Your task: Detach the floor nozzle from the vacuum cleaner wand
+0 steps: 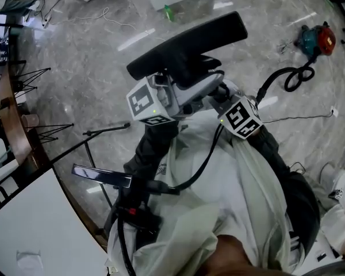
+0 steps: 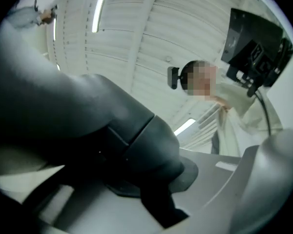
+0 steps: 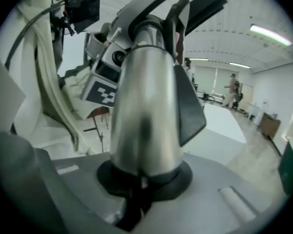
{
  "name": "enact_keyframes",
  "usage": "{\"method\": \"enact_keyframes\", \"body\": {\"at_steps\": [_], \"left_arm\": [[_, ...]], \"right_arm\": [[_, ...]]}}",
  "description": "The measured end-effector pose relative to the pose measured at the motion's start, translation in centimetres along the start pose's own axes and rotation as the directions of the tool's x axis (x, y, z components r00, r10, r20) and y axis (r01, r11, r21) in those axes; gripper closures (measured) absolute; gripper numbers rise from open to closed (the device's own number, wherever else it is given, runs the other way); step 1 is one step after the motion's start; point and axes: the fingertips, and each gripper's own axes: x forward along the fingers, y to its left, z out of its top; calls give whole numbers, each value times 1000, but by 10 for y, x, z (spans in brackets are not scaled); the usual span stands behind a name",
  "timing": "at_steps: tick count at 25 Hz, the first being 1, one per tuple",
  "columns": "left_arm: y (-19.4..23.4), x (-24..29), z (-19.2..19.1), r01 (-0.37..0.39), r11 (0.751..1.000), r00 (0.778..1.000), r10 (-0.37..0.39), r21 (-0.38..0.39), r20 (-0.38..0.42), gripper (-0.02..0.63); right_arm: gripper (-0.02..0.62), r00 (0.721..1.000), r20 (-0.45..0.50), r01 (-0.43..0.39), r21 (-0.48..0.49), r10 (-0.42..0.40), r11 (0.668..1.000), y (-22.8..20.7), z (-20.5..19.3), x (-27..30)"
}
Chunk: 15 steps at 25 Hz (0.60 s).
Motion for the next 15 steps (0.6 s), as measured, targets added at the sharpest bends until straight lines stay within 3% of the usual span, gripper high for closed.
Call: {"method": "enact_keyframes", "body": {"at_steps": [2, 4, 5, 7, 9, 11, 13, 15], "left_arm": [[18, 1, -2, -170, 985, 985, 170, 9, -12, 532], [28, -1, -4, -262, 965, 965, 262, 8, -11, 532], [27, -1, -4, -261, 965, 965, 261, 4, -9, 532], [19, -1, -6, -167, 986, 986, 167, -14, -8, 531], [5, -1, -7, -8, 1000, 1000, 8, -21, -3, 532], [-7, -1, -6, 107, 994, 994, -107, -10, 10, 532], [-4, 1, -4, 93, 996, 995, -92, -10, 25, 532], [13, 2, -5, -26, 999, 999, 27, -23, 36, 532]], "right_arm": [[554, 991, -19, 136, 25, -136, 990, -14, -2, 0], [554, 975, -40, 217, 21, -216, 976, -22, -6, -2], [554, 973, -43, 228, 10, -227, 974, -23, -7, -3], [555, 984, -36, 174, -24, -175, 984, -20, -10, -2], [554, 999, -24, 28, -60, -30, 998, -10, -11, 0], [554, 991, -13, -133, -83, 133, 988, 2, -9, -1], [554, 982, -17, -190, -71, 189, 979, 4, -8, -2], [554, 995, -27, -97, -33, 96, 995, -9, -9, -1]]}}
